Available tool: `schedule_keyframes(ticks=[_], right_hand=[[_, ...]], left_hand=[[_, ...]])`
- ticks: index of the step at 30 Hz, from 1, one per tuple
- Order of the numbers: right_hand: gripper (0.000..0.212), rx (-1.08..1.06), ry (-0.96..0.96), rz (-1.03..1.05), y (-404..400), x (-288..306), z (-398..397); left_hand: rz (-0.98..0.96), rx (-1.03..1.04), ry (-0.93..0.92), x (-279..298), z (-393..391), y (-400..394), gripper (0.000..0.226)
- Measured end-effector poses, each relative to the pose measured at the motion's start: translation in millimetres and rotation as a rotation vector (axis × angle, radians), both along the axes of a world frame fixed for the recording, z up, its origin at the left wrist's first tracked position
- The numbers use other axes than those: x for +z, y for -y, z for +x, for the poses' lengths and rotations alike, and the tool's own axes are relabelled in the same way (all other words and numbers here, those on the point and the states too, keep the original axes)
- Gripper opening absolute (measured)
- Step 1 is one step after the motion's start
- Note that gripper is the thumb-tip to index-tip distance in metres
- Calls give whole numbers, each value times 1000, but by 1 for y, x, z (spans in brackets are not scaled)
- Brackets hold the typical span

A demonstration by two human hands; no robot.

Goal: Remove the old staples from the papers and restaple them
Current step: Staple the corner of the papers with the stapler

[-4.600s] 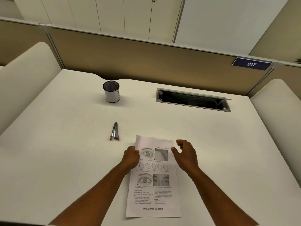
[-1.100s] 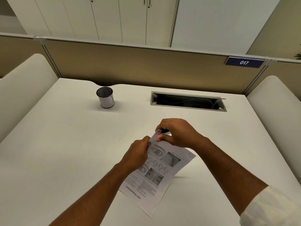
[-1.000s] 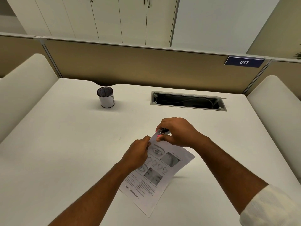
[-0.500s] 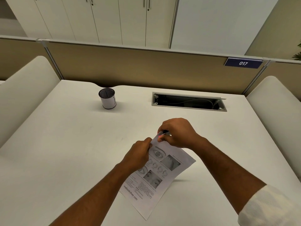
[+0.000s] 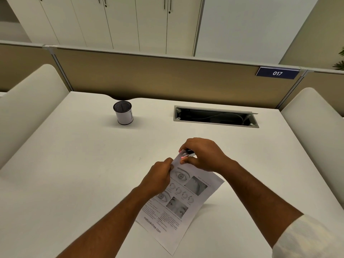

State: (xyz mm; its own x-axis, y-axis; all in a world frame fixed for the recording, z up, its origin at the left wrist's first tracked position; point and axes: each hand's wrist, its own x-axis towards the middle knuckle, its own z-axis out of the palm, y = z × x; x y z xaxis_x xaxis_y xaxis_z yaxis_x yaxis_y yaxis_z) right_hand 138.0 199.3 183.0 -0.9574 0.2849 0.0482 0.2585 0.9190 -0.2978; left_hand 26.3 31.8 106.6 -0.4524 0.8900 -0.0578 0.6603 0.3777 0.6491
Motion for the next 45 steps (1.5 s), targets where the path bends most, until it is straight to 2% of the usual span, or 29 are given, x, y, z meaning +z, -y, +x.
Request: schedule_keyframes(ticks=[4, 15, 25, 29, 36, 43, 45], right_hand=[[49, -11, 7, -78, -2, -7, 6], [50, -170, -108, -313, -2, -33, 5], [17, -331, -51, -494, 22, -79, -29], [10, -392, 17, -526, 27, -101, -57], [16, -511, -71, -519, 28, -125, -100], [13, -503, -87, -479, 30, -136, -135], [19, -509, -94, -481, 37, -138, -150]], left_hand=[[24, 30, 63, -2, -2, 1, 17], [-26, 169, 295, -22, 5, 5, 27], [-160, 360, 537, -63, -10, 28, 31], [-190, 425, 556, -72, -24, 34, 32], [-208, 475, 550, -80, -56, 44, 32], [-246, 449, 566, -85, -67, 48, 33], [-252, 452, 560, -86, -65, 47, 32]])
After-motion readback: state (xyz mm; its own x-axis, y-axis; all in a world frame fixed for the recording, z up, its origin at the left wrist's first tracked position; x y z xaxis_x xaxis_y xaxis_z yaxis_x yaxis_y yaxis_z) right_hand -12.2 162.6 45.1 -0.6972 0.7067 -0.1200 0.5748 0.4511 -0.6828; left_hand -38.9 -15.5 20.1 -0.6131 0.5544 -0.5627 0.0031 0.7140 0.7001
